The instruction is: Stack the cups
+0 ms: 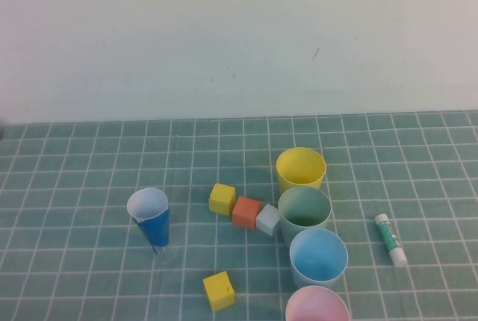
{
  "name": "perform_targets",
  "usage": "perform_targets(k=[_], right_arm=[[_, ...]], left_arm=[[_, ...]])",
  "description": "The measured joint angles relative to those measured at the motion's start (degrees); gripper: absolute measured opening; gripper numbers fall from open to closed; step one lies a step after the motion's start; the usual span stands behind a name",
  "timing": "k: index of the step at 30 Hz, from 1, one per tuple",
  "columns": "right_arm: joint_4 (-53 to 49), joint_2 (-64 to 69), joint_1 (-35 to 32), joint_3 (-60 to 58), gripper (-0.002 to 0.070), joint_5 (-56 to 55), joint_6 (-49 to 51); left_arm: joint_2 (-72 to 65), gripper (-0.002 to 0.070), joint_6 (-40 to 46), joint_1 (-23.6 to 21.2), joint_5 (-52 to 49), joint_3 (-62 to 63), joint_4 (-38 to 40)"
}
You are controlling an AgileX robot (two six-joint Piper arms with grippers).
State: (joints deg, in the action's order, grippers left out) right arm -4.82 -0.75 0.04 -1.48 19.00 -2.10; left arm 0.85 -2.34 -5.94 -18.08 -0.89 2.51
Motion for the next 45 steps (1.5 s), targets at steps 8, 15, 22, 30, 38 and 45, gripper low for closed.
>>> perform_targets(k=[8, 15, 22, 30, 38, 45], right_arm=[[10.8, 0.0, 0.0, 0.0, -0.0003, 0.0, 2.6], [38.1, 0.0, 0.0, -0.1, -0.0003, 0.6, 5.2], [43.8, 0.0, 0.0, -0.1, -0.0003, 0.3, 5.3], [41.2, 0.0, 0.0, -0.1, -0.0003, -0.3, 1.4], [41.0, 0.0, 0.0, -0.1, -0.0003, 0.2, -3.1], [40.9, 0.0, 0.0, -0.1, -0.0003, 1.2, -3.4]], left_arm=[[0.0, -0.0003, -6.7, 0.0, 2.4, -0.3, 22.0], [0.0, -0.0003, -12.9, 0.0, 8.2, -0.3, 52.2], [0.0, -0.0003, -11.9, 0.0, 5.1, -0.3, 53.8], [-0.2, -0.0003, 2.9, 0.0, -1.5, 1.8, 57.5], [-19.6, -0.0003, 14.4, 0.0, -22.1, 25.2, 42.4], [-41.0, -0.0003, 21.3, 0.8, -37.2, 46.0, 33.1]])
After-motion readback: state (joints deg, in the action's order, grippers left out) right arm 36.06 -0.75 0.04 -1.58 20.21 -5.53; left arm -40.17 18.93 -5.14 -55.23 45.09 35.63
